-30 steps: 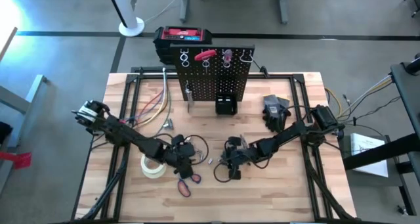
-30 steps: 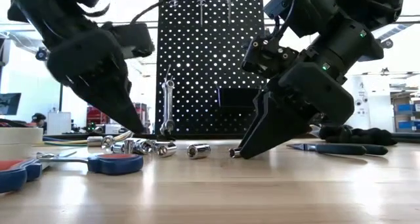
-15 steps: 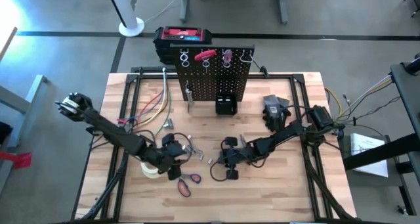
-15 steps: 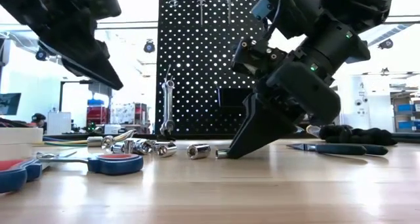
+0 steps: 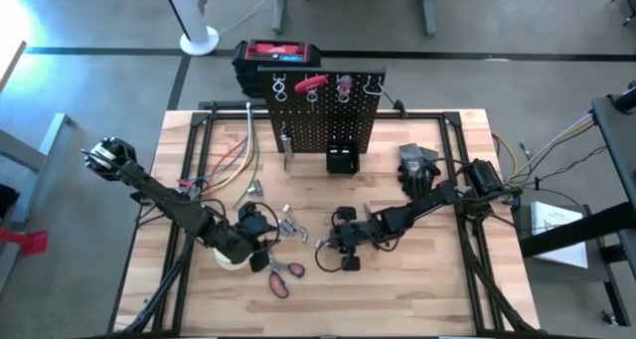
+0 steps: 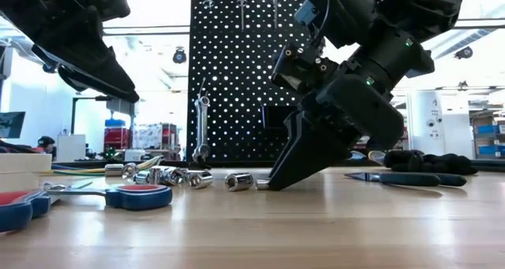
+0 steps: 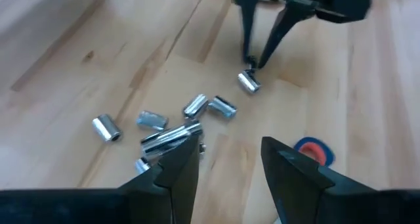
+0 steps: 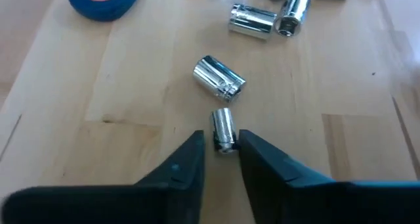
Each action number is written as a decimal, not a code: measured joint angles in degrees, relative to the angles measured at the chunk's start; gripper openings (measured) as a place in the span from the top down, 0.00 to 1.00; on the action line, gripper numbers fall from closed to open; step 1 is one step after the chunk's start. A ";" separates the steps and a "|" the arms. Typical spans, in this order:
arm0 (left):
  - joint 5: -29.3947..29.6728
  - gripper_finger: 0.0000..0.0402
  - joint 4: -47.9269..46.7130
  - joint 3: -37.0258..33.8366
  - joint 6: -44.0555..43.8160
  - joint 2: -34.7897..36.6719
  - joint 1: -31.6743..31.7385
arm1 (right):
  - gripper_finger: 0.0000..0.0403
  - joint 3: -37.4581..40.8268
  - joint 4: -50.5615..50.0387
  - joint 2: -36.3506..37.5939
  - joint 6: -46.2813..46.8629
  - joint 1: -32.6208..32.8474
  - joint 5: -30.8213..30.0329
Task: Hang tools onto peg board
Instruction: Put the socket into the black bin on the peg board
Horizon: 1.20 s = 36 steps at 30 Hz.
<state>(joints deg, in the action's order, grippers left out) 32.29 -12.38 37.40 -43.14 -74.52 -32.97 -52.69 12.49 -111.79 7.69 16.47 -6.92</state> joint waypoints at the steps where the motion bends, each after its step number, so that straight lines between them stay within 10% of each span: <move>1: 0.33 0.61 0.51 -0.09 -0.02 -0.19 0.00 | 0.87 0.00 0.14 0.00 -0.31 -0.05 0.12; 14: 2.41 0.61 1.51 -1.03 -0.56 -0.13 -0.04 | 1.00 -5.26 -7.07 5.26 -5.88 -0.81 -0.91; 22: 3.88 0.61 8.39 -1.77 2.75 -1.03 0.50 | 1.00 -11.42 -26.27 18.13 -13.23 -4.81 -15.54; 36: 3.77 0.61 13.25 -1.94 1.07 -10.19 0.39 | 1.00 -7.80 -26.14 24.38 -1.30 -15.31 -7.52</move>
<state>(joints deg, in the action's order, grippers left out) 36.06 0.87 35.46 -42.07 -84.71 -32.58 -60.49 -13.65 -87.41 6.39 1.16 -14.44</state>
